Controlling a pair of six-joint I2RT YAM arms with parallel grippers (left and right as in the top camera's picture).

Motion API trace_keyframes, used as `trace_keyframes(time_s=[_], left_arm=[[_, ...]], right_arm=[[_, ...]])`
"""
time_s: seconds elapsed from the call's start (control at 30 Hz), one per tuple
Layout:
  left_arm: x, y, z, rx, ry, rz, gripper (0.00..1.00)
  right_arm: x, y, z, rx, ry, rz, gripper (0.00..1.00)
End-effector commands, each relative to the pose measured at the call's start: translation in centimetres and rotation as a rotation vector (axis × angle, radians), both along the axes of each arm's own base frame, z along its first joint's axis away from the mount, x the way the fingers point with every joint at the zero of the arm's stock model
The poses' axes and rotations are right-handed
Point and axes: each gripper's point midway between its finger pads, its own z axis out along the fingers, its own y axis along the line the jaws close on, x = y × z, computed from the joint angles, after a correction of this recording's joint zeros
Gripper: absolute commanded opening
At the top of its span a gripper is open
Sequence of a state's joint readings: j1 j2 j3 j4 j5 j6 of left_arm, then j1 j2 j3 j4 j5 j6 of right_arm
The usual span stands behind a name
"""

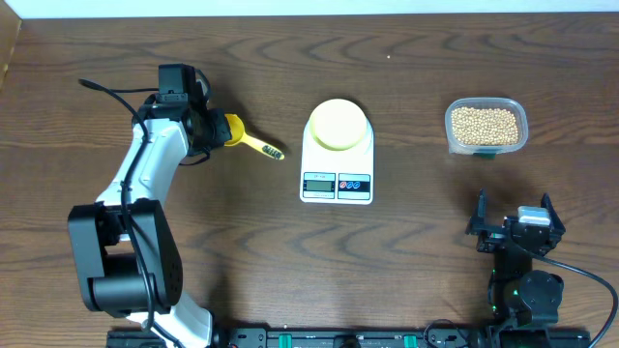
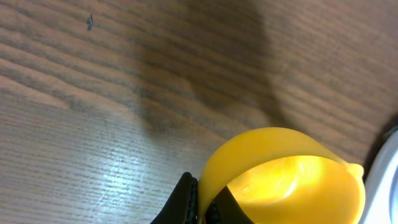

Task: Scoop item into bowl and weigh 50g on scale
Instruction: 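Raise the held scoop with the left gripper toward the back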

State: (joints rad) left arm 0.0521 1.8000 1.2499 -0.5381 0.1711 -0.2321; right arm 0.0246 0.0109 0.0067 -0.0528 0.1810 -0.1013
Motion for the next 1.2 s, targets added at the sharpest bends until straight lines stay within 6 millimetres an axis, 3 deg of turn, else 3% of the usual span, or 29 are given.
trace_keyframes(time_s=[0.0, 0.33, 0.53, 0.67, 0.83, 1.17], left_arm=[[0.7, 0.1, 2.8, -0.016, -0.069, 0.033, 0.07], [1.4, 0.1, 8.0, -0.034, -0.216, 0.077, 0.07], [3.2, 0.3, 12.3, -0.054, -0.389, 0.106, 0.08], [4.6, 0.3, 14.1, -0.075, -0.48, 0.13, 0.08], [5.4, 0.4, 15.2, -0.11, -0.529, 0.17, 0.08], [5.1, 0.3, 14.8, -0.14, -0.503, 0.208, 0.07]], right_arm=[[-0.1, -0.2, 0.0, 0.01, -0.003, -0.012, 0.99], [-0.1, -0.2, 0.0, 0.01, -0.003, -0.012, 0.99], [-0.1, -0.2, 0.0, 0.01, -0.003, -0.012, 0.99], [-0.1, -0.2, 0.0, 0.01, -0.003, -0.012, 0.99], [-0.1, -0.2, 0.0, 0.01, -0.003, -0.012, 0.99], [-0.1, -0.2, 0.1, 0.01, -0.008, -0.012, 0.99]])
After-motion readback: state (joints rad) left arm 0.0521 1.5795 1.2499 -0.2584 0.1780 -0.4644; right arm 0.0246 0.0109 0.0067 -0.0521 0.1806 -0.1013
